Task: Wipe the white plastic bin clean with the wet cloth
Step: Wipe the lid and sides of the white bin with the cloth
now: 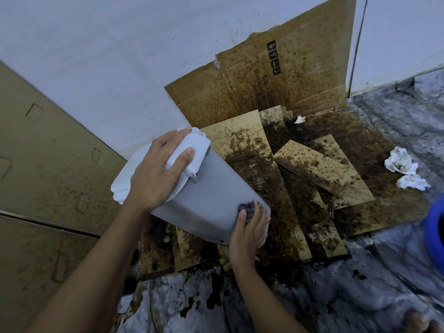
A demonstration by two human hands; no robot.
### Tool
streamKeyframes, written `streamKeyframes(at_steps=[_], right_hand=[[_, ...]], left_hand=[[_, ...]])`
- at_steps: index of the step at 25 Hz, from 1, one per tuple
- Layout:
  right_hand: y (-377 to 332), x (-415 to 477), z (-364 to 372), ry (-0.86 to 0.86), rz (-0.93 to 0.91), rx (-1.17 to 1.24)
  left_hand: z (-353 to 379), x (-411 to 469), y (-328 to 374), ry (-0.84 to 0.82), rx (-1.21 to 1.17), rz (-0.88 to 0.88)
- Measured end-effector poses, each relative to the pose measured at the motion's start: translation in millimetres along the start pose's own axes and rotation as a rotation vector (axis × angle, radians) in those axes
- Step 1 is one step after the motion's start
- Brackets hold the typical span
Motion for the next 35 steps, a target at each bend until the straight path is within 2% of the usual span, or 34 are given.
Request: streamKeyframes(at_steps=[11,15,21,27,35], right_hand=[[-117,-62,42,0.011,-0.242,0.079],[-131,-67,45,-0.01,-0.275,0.091],[-98,-53,31,0.005,-0.288,0.044],[-30,-19,7,0.05,-0.134,-0.008],[40,13,-17,-0.044,0.064,0.004]], left_hand=[[-2,-1,-1,0.009,-0.008,-0.01],[0,-2,1,0.002,-0.007,0.003],[-1,-4,0,-0.007,-0.015,-0.009],[0,-3,-1,-0.013,-0.008,-0.017],[1,-4,2,-0.017,-0.018,-0.019]])
Point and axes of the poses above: each hand's wrist, its own x-axis towards the middle knuckle, its own z-axis out of the palm, y = z × x, the point moved 9 cm from there along x, towards the middle knuckle, and after that the axes turned 2 degrees about z, right-handed, at the moved point
